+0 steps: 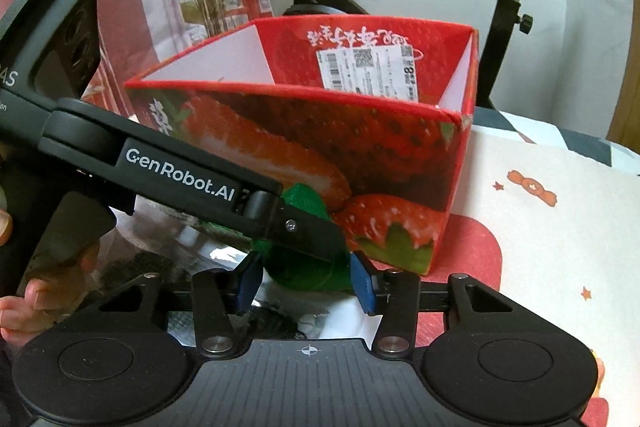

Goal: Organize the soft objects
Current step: 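Lift the green pouch with the left tool and drop it into the box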

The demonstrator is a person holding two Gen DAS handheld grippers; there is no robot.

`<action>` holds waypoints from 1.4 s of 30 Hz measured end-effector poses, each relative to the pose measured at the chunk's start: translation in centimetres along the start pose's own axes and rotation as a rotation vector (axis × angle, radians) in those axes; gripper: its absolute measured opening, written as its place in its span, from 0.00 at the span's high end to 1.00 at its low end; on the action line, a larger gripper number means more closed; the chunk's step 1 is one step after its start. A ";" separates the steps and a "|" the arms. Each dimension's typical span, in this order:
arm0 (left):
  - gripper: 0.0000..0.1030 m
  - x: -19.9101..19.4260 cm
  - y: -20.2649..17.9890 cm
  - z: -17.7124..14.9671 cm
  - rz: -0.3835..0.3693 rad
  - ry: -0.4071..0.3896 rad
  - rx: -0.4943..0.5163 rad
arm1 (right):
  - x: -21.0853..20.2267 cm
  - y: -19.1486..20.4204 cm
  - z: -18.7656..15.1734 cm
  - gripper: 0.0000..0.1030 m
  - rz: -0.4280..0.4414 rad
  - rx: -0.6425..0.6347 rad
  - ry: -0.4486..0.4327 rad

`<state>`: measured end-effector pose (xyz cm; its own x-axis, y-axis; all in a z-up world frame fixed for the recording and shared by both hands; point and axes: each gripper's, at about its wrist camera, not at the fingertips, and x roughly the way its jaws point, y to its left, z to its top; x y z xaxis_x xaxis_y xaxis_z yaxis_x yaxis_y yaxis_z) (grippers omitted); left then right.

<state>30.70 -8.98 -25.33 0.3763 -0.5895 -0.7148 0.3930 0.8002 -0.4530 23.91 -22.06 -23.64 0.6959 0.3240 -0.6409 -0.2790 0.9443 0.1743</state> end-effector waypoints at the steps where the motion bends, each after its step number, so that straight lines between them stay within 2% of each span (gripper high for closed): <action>1: 0.36 -0.4 0.0 0.0 0.001 -0.009 -0.001 | -0.1 0.2 0.1 0.57 0.002 -0.004 -0.005; 15: 0.36 -8.4 -0.1 1.5 0.022 -0.189 -0.021 | -3.4 4.4 5.3 0.57 0.048 -0.147 -0.110; 29: 0.36 -15.5 -0.1 5.7 0.040 -0.328 -0.048 | -5.3 8.6 12.6 0.57 0.071 -0.281 -0.207; 33: 0.36 -17.2 -1.0 7.3 0.051 -0.379 -0.007 | -6.1 9.3 14.7 0.57 0.060 -0.312 -0.260; 38: 0.36 -19.2 -2.7 9.8 0.067 -0.469 0.076 | -7.3 9.8 17.7 0.57 0.035 -0.344 -0.367; 42: 0.35 -19.0 -2.2 11.4 0.063 -0.481 0.078 | -6.8 10.0 19.7 0.57 0.014 -0.384 -0.405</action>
<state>32.23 -0.80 -4.74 0.7387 -0.5395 -0.4041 0.4121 0.8359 -0.3627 29.42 -13.72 -2.84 0.8682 0.4036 -0.2888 -0.4579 0.8758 -0.1527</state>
